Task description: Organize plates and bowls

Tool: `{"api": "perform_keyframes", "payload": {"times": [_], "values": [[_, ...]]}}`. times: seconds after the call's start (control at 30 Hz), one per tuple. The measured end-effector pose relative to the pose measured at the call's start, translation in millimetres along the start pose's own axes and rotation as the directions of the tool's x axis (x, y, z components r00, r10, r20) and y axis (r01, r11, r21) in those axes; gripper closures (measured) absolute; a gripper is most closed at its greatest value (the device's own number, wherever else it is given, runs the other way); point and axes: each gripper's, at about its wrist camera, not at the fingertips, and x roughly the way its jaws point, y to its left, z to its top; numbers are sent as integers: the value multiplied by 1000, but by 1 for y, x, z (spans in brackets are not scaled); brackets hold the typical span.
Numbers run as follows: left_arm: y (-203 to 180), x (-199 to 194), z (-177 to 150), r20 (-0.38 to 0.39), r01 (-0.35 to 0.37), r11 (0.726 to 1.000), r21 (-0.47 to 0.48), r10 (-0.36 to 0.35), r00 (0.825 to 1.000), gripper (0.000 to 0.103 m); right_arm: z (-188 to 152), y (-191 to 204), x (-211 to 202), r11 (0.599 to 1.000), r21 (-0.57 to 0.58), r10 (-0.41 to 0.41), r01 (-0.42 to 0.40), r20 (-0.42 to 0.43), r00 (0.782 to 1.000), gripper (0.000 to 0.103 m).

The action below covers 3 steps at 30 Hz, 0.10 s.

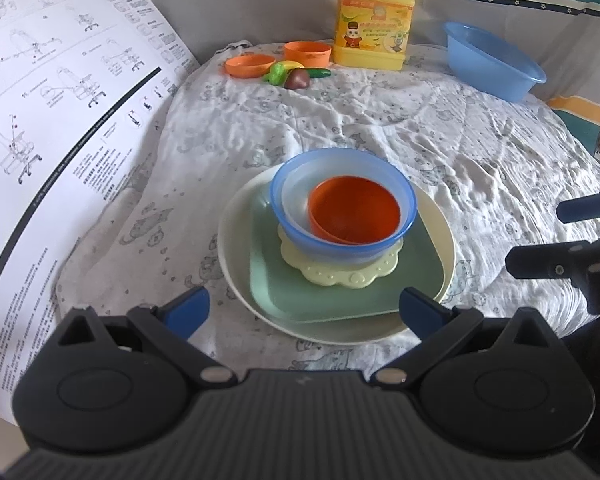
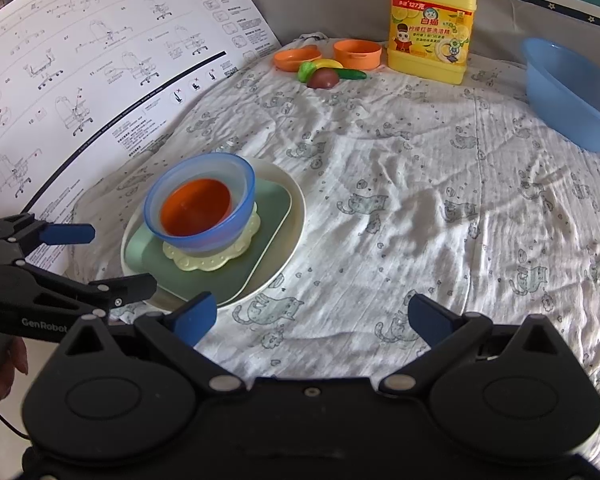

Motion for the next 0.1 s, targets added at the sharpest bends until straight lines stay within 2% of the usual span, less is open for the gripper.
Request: {"api": "perform_keyframes", "payload": {"times": [0.1], "values": [[0,-1,1,7,-5,1000,6,5,1000,0,1,-1,-1,1000,3,-2,2,5,1000,0]]}}
